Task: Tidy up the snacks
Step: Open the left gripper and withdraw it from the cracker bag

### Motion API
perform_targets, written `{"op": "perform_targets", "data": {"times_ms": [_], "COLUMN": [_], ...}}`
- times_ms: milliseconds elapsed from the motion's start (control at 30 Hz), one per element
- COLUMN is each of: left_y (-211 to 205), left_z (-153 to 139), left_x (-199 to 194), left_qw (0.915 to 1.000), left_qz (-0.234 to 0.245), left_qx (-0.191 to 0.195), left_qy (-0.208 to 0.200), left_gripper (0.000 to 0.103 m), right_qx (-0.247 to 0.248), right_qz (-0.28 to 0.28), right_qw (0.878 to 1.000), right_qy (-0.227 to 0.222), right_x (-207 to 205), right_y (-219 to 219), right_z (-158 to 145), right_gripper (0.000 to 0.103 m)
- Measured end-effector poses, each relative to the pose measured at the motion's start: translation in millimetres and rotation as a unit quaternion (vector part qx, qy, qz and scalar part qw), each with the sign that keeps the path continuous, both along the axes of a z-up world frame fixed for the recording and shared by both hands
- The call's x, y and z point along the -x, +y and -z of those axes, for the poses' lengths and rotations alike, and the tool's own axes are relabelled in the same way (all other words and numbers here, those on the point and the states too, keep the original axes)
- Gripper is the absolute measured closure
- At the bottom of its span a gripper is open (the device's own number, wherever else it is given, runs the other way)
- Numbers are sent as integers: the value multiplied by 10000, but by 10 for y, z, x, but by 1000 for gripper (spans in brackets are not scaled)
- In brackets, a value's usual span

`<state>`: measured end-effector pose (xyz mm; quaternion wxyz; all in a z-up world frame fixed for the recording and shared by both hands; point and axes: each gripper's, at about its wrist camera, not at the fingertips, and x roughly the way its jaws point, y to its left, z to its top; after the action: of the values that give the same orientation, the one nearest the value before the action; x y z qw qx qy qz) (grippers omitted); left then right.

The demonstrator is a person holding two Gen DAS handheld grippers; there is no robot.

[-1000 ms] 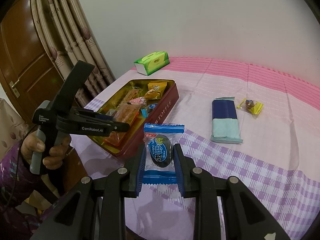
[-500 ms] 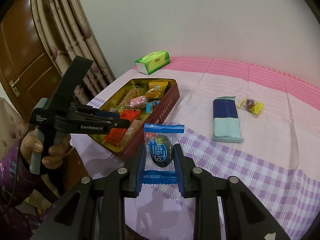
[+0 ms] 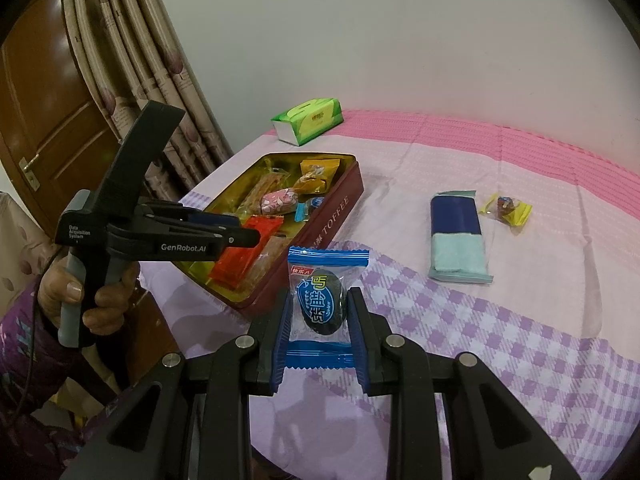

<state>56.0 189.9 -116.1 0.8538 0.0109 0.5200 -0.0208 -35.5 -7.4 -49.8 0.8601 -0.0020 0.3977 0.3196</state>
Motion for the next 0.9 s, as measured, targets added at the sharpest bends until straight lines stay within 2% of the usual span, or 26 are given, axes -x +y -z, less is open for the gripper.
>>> {"op": "perform_targets", "data": {"times_ms": [200, 367, 567, 900], "left_y": [69, 339, 689, 793], "left_z": [-37, -111, -202, -247], "left_x": [-5, -44, -30, -7], "left_qw": [9998, 9974, 9901, 9860], "left_qz": [-173, -699, -1340, -1605], "left_qx": [-42, 79, 238, 78], "left_qy": [-60, -138, -339, -436], "left_gripper": [65, 58, 57, 55], "right_qx": [10, 24, 48, 100], "right_qz": [-8, -46, -93, -290], "right_qw": [10000, 10000, 9999, 9995], "right_qy": [27, 25, 51, 19], "right_x": [-7, 10, -7, -35], "right_y": [27, 55, 102, 248], "right_z": [3, -3, 1, -55], "right_gripper": [77, 77, 77, 77]}}
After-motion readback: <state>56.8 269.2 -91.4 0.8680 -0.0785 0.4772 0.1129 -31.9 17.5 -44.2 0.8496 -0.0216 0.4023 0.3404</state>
